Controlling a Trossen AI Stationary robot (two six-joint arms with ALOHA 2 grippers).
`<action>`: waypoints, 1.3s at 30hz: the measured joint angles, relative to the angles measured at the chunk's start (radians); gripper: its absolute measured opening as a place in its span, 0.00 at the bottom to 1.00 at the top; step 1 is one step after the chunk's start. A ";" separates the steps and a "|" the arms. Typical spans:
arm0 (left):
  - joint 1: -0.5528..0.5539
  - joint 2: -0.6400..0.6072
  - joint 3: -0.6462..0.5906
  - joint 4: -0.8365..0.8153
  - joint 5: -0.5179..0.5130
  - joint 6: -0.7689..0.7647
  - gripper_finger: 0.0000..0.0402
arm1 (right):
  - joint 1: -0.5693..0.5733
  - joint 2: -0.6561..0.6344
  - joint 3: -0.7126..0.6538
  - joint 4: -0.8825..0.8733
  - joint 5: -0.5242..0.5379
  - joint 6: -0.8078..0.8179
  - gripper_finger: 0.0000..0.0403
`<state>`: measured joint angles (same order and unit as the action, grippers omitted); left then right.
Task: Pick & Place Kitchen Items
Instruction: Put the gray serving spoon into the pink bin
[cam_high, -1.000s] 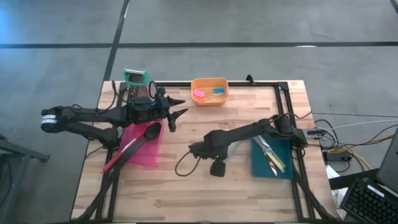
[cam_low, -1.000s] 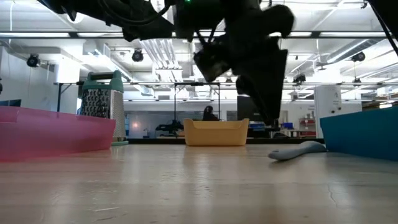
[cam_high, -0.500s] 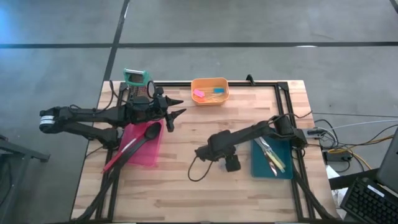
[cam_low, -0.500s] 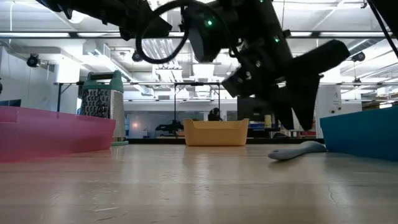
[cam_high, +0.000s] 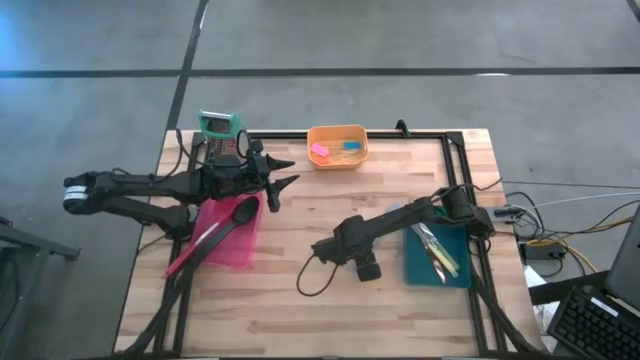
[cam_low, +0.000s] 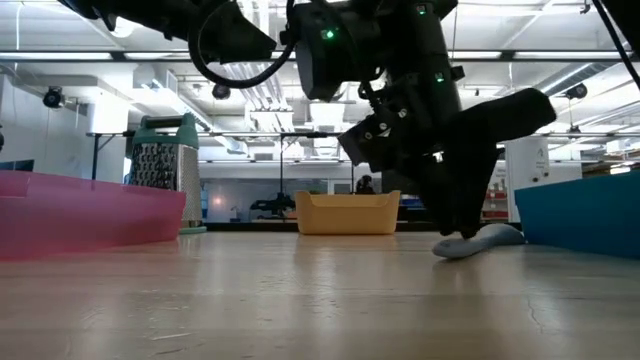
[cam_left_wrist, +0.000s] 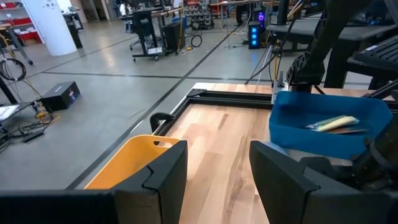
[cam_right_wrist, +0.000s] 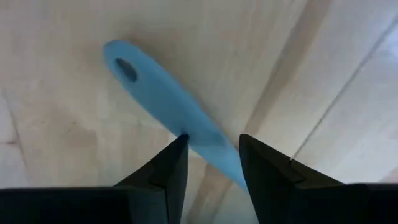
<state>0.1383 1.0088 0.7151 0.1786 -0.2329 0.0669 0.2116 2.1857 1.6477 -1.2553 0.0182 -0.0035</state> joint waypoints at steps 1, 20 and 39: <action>0.000 0.000 0.000 0.000 0.000 0.000 0.44 | 0.005 0.000 -0.002 0.001 -0.007 0.001 0.34; 0.000 0.000 0.000 -0.014 0.000 -0.006 0.44 | 0.069 0.001 -0.057 0.078 -0.086 0.034 0.46; 0.000 -0.004 0.000 -0.019 0.000 -0.008 0.44 | 0.072 -0.005 -0.050 0.113 -0.095 -0.021 0.12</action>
<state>0.1385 1.0050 0.7147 0.1594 -0.2333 0.0589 0.2836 2.1811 1.5974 -1.1423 -0.0765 -0.0249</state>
